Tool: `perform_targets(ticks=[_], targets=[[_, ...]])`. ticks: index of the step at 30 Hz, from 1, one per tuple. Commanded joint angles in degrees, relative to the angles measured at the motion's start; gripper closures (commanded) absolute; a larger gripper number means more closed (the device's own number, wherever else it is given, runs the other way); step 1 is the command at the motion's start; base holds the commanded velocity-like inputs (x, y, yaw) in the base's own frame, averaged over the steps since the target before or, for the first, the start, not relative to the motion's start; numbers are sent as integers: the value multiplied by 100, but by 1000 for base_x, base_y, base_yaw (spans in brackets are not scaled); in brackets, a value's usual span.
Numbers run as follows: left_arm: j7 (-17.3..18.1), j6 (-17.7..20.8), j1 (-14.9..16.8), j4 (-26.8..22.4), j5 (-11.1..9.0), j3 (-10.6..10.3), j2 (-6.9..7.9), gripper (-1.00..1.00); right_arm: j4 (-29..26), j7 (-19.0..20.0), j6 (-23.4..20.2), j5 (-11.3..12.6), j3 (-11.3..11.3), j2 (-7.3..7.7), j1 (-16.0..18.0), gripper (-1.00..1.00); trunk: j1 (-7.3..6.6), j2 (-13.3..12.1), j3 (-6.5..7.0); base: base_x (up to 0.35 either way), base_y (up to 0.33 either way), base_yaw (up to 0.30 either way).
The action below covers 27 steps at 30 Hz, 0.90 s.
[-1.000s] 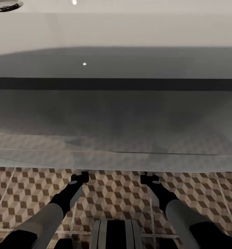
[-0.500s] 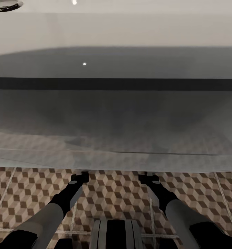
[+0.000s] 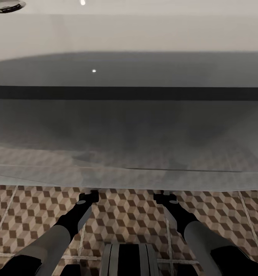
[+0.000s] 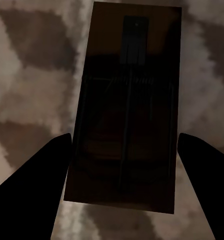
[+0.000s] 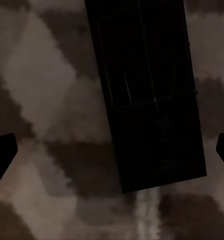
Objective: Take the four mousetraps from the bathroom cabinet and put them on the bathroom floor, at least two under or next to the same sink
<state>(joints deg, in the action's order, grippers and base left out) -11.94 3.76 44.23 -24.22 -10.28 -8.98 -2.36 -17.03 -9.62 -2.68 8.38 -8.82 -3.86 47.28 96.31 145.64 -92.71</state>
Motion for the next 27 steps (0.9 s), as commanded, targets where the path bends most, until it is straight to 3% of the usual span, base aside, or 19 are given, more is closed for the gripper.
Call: perform_targets(ticks=[1,27], targets=[[-54,28,-1,66,-79,-25,7,100,-11,-40,-27,58,-49,2,0,-100,0,1,-3,0,0,0],[-54,75,6,69,-115,-17,-6,100,-11,-40,-5,58,-49,0,0,-100,0,1,-3,0,0,0]])
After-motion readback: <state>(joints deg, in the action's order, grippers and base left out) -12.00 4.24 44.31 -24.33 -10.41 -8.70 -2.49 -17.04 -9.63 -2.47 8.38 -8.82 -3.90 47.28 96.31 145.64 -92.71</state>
